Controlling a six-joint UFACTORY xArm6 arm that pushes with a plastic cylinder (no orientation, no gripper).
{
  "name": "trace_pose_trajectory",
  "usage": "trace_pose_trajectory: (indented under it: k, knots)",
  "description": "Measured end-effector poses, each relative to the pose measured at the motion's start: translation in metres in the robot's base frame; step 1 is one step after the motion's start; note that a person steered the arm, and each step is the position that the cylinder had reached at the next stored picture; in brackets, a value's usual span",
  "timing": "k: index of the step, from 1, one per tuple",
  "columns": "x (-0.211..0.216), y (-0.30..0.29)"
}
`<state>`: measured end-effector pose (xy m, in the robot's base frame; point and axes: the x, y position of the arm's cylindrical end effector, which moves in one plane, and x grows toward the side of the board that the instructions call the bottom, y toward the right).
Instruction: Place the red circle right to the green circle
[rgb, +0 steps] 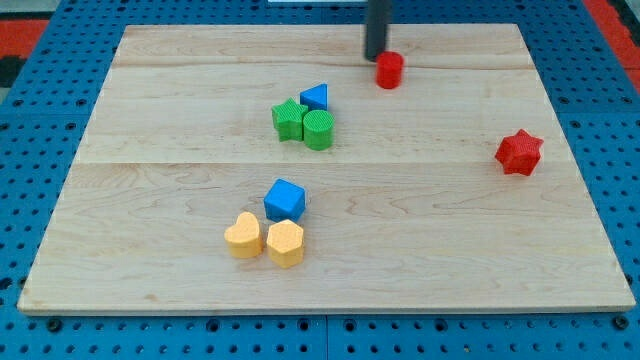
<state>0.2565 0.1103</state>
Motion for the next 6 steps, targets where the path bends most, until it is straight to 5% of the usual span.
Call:
trace_pose_trajectory:
  k: [1,2,3,5,6]
  knots:
    - [0.038,0.069]
    - [0.030,0.080]
    - [-0.023,0.041]
    - [0.072,0.035]
    - [0.056,-0.001]
